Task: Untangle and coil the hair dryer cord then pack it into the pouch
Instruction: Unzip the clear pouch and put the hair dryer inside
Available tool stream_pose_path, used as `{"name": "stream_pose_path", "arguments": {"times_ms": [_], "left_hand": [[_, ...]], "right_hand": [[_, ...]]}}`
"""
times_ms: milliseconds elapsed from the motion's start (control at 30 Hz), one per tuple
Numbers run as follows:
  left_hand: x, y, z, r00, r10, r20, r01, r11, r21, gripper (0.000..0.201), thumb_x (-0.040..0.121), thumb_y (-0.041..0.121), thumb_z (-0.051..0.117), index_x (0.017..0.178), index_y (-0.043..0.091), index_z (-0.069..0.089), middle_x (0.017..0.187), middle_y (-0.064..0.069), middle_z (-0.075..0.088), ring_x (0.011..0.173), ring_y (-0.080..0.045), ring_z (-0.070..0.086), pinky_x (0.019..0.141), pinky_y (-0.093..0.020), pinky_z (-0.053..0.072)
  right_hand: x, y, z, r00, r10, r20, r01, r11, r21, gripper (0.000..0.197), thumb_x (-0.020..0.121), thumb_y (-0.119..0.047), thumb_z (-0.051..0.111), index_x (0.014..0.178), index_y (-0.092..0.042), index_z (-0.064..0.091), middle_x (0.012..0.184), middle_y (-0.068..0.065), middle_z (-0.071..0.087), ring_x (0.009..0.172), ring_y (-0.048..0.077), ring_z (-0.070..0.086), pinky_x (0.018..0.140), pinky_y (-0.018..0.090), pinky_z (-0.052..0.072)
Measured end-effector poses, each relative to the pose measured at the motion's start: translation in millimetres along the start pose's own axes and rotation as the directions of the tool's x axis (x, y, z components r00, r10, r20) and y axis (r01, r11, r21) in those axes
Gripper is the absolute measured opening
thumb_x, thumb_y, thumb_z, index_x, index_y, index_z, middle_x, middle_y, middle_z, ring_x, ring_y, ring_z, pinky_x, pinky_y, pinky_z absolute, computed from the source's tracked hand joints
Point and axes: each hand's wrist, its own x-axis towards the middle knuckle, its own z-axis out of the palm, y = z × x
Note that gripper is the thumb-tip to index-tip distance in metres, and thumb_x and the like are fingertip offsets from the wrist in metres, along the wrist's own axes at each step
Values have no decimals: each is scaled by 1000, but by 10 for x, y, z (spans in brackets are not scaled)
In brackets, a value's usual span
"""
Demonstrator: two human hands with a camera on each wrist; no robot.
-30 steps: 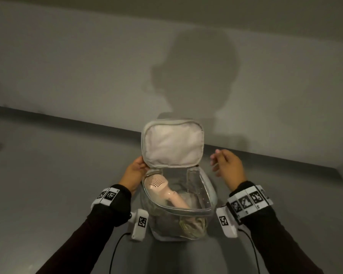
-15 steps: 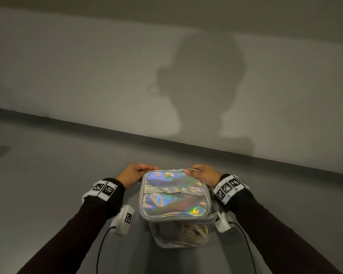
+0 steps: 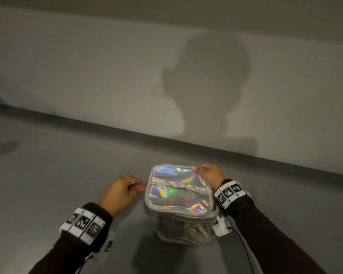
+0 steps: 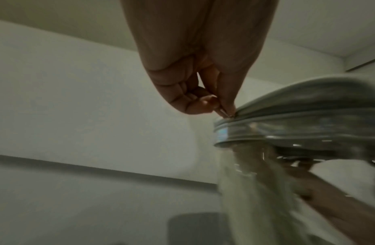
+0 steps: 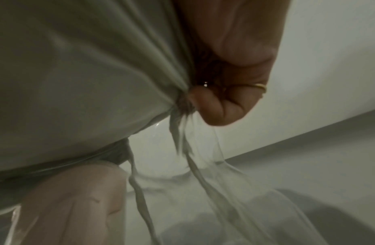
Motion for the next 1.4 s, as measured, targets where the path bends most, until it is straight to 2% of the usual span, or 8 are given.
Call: {"name": "stream_pose_path", "arguments": {"times_ms": [233, 333, 467, 733, 900, 1033, 1233, 1400], "left_hand": [[-685, 332, 310, 992, 126, -19, -126, 992, 7, 21, 74, 24, 51, 87, 38, 59, 74, 21, 58, 64, 15, 49, 62, -1, 37], [-742, 587, 492, 970, 224, 99, -230, 972, 55, 16, 76, 32, 53, 91, 37, 57, 82, 16, 62, 68, 15, 50, 65, -2, 37], [-411, 906, 603, 897, 438, 66, -442, 889, 115, 16, 79, 39, 54, 93, 31, 58, 74, 8, 70, 72, -5, 55, 69, -20, 43], [541, 441, 609, 965, 115, 236, -168, 962, 218, 73, 42, 88, 45, 94, 39, 64, 131, 2, 51, 125, -20, 38, 107, -34, 28], [643, 332, 711, 994, 21, 105, -38, 986, 165, 27, 75, 37, 65, 98, 25, 70, 128, -4, 57, 119, -26, 45, 105, -33, 34], [731, 210, 799, 984, -161, -74, 164, 985, 50, 42, 73, 44, 61, 105, 16, 66, 116, -8, 62, 103, -22, 57, 95, -29, 43], [855, 131, 839, 962, -234, -144, 241, 970, 32, 33, 79, 42, 60, 96, 15, 67, 108, -8, 63, 92, -18, 56, 88, -25, 41], [819, 343, 908, 966, -172, -193, 195, 975, 108, 34, 85, 38, 55, 93, 7, 69, 106, -12, 65, 100, -27, 53, 90, -33, 40]], "right_hand": [[-53, 37, -7, 993, 4, -115, -7, 1000, -29, 42, 83, -28, 64, 72, 12, 58, 65, 23, 45, 67, 20, 41, 63, 30, 32], [-92, -21, 11, 994, 21, -111, -27, 998, -53, 42, 84, -29, 62, 56, -4, 45, 56, 8, 36, 58, 19, 33, 58, 31, 28], [-163, -36, -122, 995, 25, -97, -17, 996, 89, 24, 93, -20, 48, 85, -4, 65, 74, 8, 56, 69, 18, 48, 60, 26, 38], [-240, 75, -412, 992, -37, -122, 43, 998, 45, 18, 85, 7, 52, 97, 14, 63, 49, -5, 59, 35, -3, 49, 42, 8, 41], [-260, 61, -318, 979, -107, -171, 114, 993, 30, 16, 87, 5, 50, 88, 6, 65, 64, 9, 58, 38, -2, 53, 43, 11, 47], [-473, 108, -343, 979, -125, -161, 130, 991, 24, 32, 88, 0, 49, 67, -23, 57, 69, 3, 60, 64, 21, 61, 65, 33, 55], [-1232, 151, -467, 946, -321, -48, 277, 876, -394, 19, 87, -25, 44, 76, -17, 57, 59, -19, 51, 63, 14, 55, 65, 33, 46], [-1557, 162, -158, 982, -98, -160, 109, 992, 59, 24, 93, -4, 41, 72, -13, 47, 60, -1, 63, 56, 13, 61, 59, 31, 51]]}}
